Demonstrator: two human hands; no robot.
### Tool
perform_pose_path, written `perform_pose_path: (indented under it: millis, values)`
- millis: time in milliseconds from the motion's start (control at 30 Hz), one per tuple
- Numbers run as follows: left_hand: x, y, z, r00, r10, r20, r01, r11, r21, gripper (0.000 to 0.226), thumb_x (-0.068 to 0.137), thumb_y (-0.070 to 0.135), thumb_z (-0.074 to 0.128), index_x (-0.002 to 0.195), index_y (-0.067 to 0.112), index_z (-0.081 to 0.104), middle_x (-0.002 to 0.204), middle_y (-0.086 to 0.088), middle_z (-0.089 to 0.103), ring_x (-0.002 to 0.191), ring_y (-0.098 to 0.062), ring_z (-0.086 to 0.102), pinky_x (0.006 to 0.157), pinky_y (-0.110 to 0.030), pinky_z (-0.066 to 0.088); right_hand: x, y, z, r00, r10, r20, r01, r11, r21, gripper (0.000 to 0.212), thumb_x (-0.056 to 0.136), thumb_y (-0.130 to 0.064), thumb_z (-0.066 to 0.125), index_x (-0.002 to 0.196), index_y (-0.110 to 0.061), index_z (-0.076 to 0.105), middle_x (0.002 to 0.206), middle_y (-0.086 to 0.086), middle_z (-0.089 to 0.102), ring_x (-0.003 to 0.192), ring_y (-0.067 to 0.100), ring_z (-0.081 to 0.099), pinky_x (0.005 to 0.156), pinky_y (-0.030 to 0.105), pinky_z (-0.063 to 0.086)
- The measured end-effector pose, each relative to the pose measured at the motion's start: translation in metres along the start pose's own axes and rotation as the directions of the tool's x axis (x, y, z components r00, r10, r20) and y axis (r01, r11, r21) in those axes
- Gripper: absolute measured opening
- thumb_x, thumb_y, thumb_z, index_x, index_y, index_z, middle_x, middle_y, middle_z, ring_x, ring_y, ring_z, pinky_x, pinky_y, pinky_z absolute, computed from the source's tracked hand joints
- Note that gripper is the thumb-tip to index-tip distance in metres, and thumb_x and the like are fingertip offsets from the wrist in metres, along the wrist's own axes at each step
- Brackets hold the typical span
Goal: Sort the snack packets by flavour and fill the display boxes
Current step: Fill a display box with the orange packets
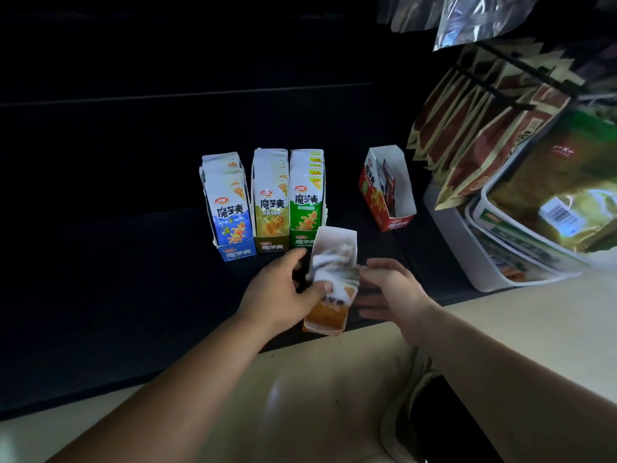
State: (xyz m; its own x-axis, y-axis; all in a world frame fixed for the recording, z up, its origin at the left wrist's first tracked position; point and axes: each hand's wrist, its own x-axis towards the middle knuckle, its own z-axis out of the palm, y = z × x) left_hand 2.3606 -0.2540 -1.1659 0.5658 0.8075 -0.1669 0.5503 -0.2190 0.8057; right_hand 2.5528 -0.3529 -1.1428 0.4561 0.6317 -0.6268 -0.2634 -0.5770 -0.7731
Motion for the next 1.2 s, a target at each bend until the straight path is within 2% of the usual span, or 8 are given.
perform_pose_path:
  millis: [167, 300, 533, 667, 800, 933, 1033, 1200]
  values:
    - [0.005, -0.001, 0.01, 0.999, -0.036, 0.007, 0.036, 0.999, 0.016, 0.058, 0.092, 0.043, 0.073, 0.144, 0.042, 0.047, 0.117, 0.013, 0.068, 0.091, -0.009, 0.07, 0.082, -0.043, 0.062, 0.002, -0.004, -0.001, 0.999, 0.023, 0.027, -0.02, 0.994, -0.106, 0.04, 0.093, -0.051, 0.072, 0.12, -0.024, 0.063, 0.11, 0.004, 0.077, 0.096, 0.025, 0.077, 0.083, 0.045, 0.064]
    - [-0.004, -0.012, 0.008, 0.991, -0.094, 0.097, 0.098, 0.995, -0.033, 0.07, 0.096, 0.035, 0.07, 0.152, 0.055, 0.034, 0.113, 0.012, 0.068, 0.093, -0.009, 0.069, 0.09, -0.04, 0.059, -0.005, 0.001, 0.012, 0.999, -0.018, 0.029, 0.027, 0.941, -0.337, 0.032, 0.096, -0.033, 0.074, 0.123, -0.023, 0.061, 0.1, 0.002, 0.075, 0.086, 0.021, 0.075, 0.073, 0.035, 0.063]
    - [-0.027, -0.008, 0.006, 0.989, -0.088, 0.122, 0.094, 0.994, -0.051, 0.08, 0.099, 0.03, 0.066, 0.16, 0.048, 0.017, 0.137, 0.011, 0.062, 0.111, -0.01, 0.067, 0.1, -0.041, 0.056, -0.045, -0.05, 0.012, 0.961, 0.156, 0.229, 0.117, 0.521, -0.845, 0.073, 0.095, -0.045, 0.07, 0.157, -0.039, 0.032, 0.114, -0.006, 0.068, 0.099, 0.017, 0.07, 0.086, 0.04, 0.061]
    - [-0.019, 0.005, -0.003, 0.996, -0.093, 0.013, 0.094, 0.993, -0.075, 0.061, 0.101, 0.033, 0.064, 0.157, 0.029, 0.039, 0.141, 0.004, 0.06, 0.109, -0.01, 0.066, 0.098, -0.037, 0.056, -0.041, -0.076, 0.002, 0.98, -0.012, 0.198, 0.168, 0.587, -0.792, 0.067, 0.097, -0.039, 0.069, 0.156, -0.04, 0.036, 0.117, 0.011, 0.071, 0.096, 0.023, 0.069, 0.087, 0.045, 0.06]
    - [-0.002, 0.006, -0.008, 0.997, -0.042, -0.061, 0.037, 0.995, -0.094, 0.051, 0.1, 0.029, 0.066, 0.149, 0.025, 0.052, 0.129, 0.006, 0.065, 0.1, -0.007, 0.067, 0.091, -0.032, 0.058, 0.002, -0.067, 0.004, 0.962, -0.243, 0.123, 0.264, 0.72, -0.641, 0.057, 0.097, -0.05, 0.065, 0.15, -0.047, 0.044, 0.132, -0.005, 0.06, 0.108, 0.013, 0.064, 0.087, 0.032, 0.059]
    - [0.012, -0.006, -0.005, 0.99, -0.028, -0.136, 0.014, 0.995, -0.101, 0.042, 0.099, 0.027, 0.068, 0.141, 0.026, 0.061, 0.106, 0.016, 0.067, 0.088, 0.001, 0.065, 0.077, -0.016, 0.052, 0.035, -0.054, 0.022, 0.963, -0.262, 0.067, 0.269, 0.915, -0.299, 0.027, 0.101, -0.036, 0.066, 0.128, -0.036, 0.067, 0.118, -0.007, 0.07, 0.108, 0.014, 0.068, 0.089, 0.041, 0.062]
    - [0.02, -0.01, 0.004, 0.983, 0.031, -0.179, -0.06, 0.986, -0.157, 0.024, 0.098, 0.021, 0.068, 0.122, 0.026, 0.073, 0.09, 0.016, 0.07, 0.08, 0.005, 0.066, 0.066, -0.012, 0.049, 0.044, -0.047, 0.03, 0.947, -0.316, 0.057, 0.321, 0.927, -0.196, 0.004, 0.098, -0.022, 0.07, 0.099, -0.025, 0.073, 0.1, 0.0, 0.076, 0.099, 0.023, 0.074, 0.083, 0.046, 0.065]
    - [0.028, -0.007, 0.017, 0.939, 0.092, -0.333, -0.149, 0.977, -0.15, 0.016, 0.094, 0.014, 0.072, 0.107, 0.021, 0.077, 0.09, 0.014, 0.073, 0.08, -0.003, 0.07, 0.068, -0.032, 0.061, 0.052, -0.034, 0.021, 0.901, -0.431, 0.044, 0.421, 0.846, -0.328, 0.014, 0.092, -0.028, 0.077, 0.085, -0.028, 0.064, 0.097, 0.003, 0.071, 0.095, 0.024, 0.072, 0.083, 0.052, 0.063]
